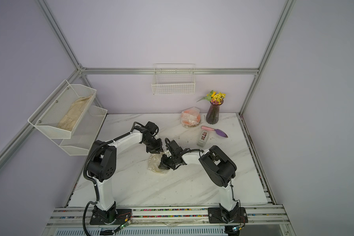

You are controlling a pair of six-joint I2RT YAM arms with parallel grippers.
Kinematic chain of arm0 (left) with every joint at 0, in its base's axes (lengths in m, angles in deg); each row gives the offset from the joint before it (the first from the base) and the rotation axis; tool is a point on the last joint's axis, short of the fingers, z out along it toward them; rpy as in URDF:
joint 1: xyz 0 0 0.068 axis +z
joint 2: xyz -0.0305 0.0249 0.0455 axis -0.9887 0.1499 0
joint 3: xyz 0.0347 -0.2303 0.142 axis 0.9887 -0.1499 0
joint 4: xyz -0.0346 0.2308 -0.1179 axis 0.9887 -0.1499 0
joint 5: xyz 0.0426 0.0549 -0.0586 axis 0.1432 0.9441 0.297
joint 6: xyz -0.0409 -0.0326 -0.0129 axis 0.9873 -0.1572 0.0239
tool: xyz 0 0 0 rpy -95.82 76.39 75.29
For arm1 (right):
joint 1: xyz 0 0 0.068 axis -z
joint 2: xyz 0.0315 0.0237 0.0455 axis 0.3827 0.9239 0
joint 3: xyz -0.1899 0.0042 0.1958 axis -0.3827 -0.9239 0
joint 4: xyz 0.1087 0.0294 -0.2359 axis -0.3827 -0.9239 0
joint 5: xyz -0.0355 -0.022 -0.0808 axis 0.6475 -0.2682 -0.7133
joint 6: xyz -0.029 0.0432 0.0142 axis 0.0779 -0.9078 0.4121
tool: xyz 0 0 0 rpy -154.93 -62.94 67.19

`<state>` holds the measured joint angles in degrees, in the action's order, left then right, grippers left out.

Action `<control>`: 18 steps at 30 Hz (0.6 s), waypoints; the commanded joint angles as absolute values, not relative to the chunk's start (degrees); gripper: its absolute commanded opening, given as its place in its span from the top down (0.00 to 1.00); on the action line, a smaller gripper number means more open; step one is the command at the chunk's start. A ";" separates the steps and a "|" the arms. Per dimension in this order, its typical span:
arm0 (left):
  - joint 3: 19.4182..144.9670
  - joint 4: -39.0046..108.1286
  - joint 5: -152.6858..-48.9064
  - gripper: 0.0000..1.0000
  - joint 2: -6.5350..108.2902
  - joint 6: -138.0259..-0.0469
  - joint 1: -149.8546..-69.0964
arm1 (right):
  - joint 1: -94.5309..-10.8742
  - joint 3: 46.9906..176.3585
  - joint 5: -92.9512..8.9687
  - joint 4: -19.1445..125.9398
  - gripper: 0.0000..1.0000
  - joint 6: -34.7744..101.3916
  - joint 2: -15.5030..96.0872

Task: Wrap dinner plates in bubble wrap
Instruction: Wrap the plate in the bubble wrap.

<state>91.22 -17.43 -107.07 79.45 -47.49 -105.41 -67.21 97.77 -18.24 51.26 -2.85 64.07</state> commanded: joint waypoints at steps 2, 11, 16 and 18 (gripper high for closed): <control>81.86 -21.88 -101.47 0.76 73.33 -52.48 -100.45 | -66.98 93.43 -23.32 41.37 1.00 -4.37 65.34; 83.56 -25.93 -100.60 0.80 72.23 -57.30 -95.43 | -66.40 93.01 -23.14 40.37 1.00 -3.59 66.29; 94.40 -29.17 -105.75 0.75 66.90 -55.23 -98.17 | -66.40 93.32 -23.05 40.16 1.00 -3.03 66.57; 97.08 -29.22 -108.50 0.75 67.18 -53.22 -100.60 | -66.44 93.45 -22.99 40.16 1.00 -2.98 66.60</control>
